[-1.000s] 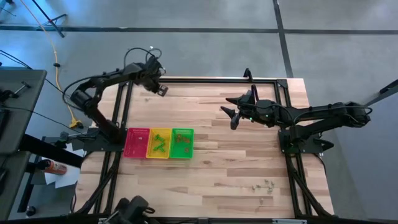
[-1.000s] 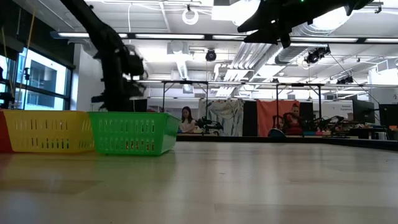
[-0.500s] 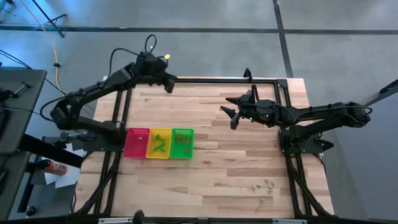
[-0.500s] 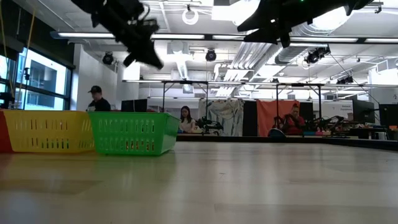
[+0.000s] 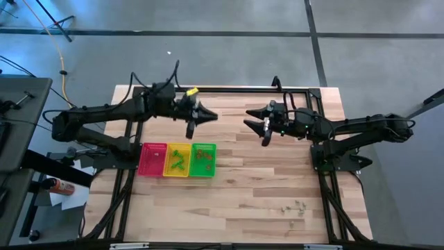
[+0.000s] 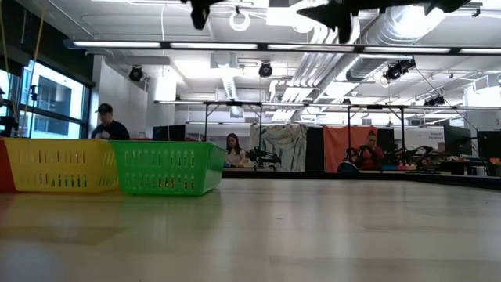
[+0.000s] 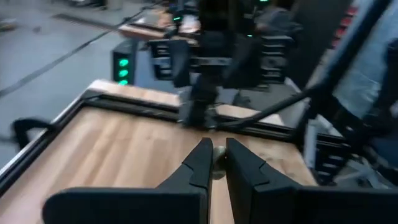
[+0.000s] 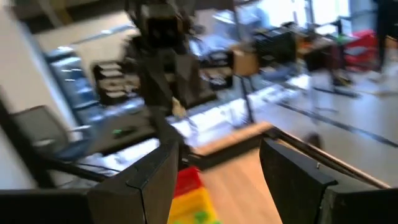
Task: Sort Halloween decoration
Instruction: Put the white skull toy into the red bin
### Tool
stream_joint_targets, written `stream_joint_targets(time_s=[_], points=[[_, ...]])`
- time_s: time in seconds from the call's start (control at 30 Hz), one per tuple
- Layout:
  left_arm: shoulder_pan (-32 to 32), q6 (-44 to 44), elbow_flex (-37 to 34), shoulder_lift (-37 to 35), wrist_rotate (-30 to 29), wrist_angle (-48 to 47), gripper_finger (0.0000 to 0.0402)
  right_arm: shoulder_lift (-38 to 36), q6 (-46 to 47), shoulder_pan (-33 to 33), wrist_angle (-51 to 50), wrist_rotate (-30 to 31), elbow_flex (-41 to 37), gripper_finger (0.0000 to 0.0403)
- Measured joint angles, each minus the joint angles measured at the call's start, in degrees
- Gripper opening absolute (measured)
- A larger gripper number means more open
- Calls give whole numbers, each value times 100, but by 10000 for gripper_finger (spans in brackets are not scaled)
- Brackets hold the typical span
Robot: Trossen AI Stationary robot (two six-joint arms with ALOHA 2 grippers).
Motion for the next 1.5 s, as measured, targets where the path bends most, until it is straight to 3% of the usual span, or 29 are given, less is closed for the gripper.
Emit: stream_joint_targets(time_s=[0.17, 0.7, 0.93, 1.3, 1.37, 1.5], points=[[-358, 197, 1, 0, -101, 357, 14, 0, -532, 0, 309, -649, 0, 222], [-287, -12, 1, -3, -129, 277, 14, -2, -653, -2, 221, -663, 0, 222], [-390, -357, 10, -343, -187, -1801, 14, 0, -651, -2, -95, -658, 0, 222], [-1029, -874, 6, -584, -1801, -5380, 14, -2, -651, -2, -238, -311, 0, 222], [-1082, -1150, -41, -545, -2119, -5784, 14, 0, -651, -2, -306, -234, 0, 222], [-1100, -1860, -568, -605, -2193, -6084, 14, -2, -699, -2, -494, -223, 0, 222]])
